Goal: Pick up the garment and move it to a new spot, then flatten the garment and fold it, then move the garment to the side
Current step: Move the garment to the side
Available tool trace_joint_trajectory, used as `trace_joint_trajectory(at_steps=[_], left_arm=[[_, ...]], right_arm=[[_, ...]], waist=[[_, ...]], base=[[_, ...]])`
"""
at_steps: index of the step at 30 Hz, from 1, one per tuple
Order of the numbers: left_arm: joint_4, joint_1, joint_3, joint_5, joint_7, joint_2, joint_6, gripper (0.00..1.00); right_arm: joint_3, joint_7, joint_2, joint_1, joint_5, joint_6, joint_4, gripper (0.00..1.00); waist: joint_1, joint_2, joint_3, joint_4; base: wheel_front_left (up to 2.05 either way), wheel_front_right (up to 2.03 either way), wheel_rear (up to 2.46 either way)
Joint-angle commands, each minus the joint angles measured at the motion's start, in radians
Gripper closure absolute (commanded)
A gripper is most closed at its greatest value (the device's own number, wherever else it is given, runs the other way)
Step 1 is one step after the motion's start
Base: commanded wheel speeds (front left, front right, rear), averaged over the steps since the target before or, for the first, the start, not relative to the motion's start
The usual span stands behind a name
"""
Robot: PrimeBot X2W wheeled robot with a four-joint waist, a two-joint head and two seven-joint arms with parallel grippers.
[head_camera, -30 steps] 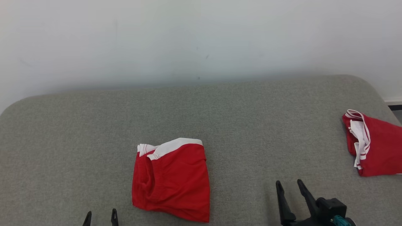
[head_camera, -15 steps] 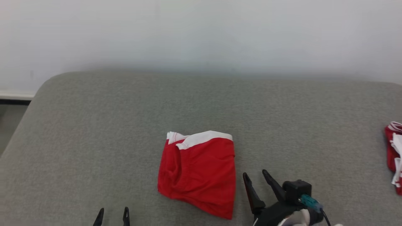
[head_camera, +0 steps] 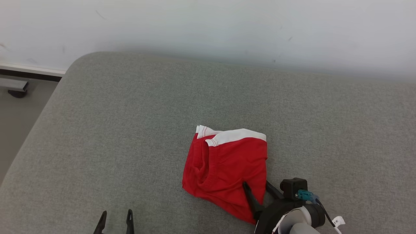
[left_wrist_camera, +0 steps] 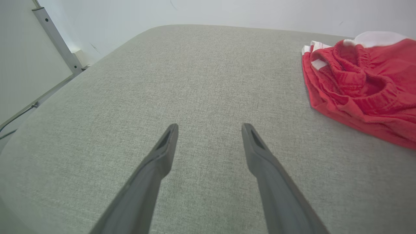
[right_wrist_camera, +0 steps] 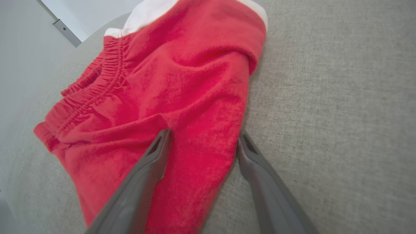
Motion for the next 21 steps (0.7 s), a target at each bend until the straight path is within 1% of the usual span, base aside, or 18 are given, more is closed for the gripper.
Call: trace_joint_trajectory(at_steps=[1, 2, 3, 4, 5, 10, 13, 16, 21], left_arm=[[-0.003, -0.012, 0.001, -0.006, -0.003, -0.001, 0.004, 0.0], [-0.003, -0.015, -0.001, -0.006, -0.003, -0.001, 0.005, 0.0], [-0.003, -0.016, -0.002, -0.007, -0.003, -0.001, 0.006, 0.0], [-0.003, -0.017, -0.004, -0.007, -0.003, -0.001, 0.006, 0.0], [-0.003, -0.017, -0.006, -0.006, -0.003, -0.001, 0.004, 0.0], [-0.001, -0.01, -0.008, -0.013, -0.003, -0.001, 0.006, 0.0], [-0.007, -0.002, 0.0, -0.006, -0.003, -0.001, 0.002, 0.0], [-0.011, 0.009, 0.011, -0.002, -0.003, -0.001, -0.003, 0.0], [-0.005, 0.019, 0.012, -0.009, -0.003, -0.001, -0.009, 0.0]], right_arm=[[0.025, 0.013, 0.001, 0.001, 0.021, 0.0, 0.021, 0.0], [0.038, 0.012, 0.001, -0.001, 0.031, 0.0, 0.025, 0.09], [0.049, 0.006, 0.001, -0.005, 0.036, 0.0, 0.028, 0.51], [0.058, -0.001, 0.001, -0.008, 0.04, 0.0, 0.032, 0.96], [0.065, -0.005, 0.001, -0.011, 0.043, 0.0, 0.037, 1.0], [0.062, -0.028, 0.0, -0.024, 0.044, 0.0, 0.059, 1.0], [0.025, -0.041, -0.003, -0.03, 0.048, 0.0, 0.078, 1.0], [-0.017, -0.045, -0.002, -0.038, 0.033, 0.0, 0.098, 1.0], [-0.081, -0.046, -0.002, -0.037, -0.027, -0.001, 0.097, 1.0]], waist=[[-0.0001, 0.0, 0.005, -0.001], [-0.0001, 0.0, 0.005, -0.004], [-0.0001, 0.0, 0.004, -0.007], [-0.0001, 0.0, 0.002, -0.011], [-0.0001, 0.0, 0.0, -0.015], [-0.0001, 0.0, -0.012, -0.032], [-0.0001, 0.0, -0.021, -0.057], [-0.0001, 0.0, -0.029, -0.098], [-0.0001, 0.0, -0.044, -0.198]], base=[[0.0, 0.0, 0.0], [0.0, 0.0, 0.0], [0.0, 0.0, 0.0], [0.0, 0.0, 0.0], [0.0, 0.0, 0.0], [0.0, 0.0, 0.0], [0.0, 0.0, 0.0], [0.0, 0.0, 0.0], [0.0, 0.0, 0.0]])
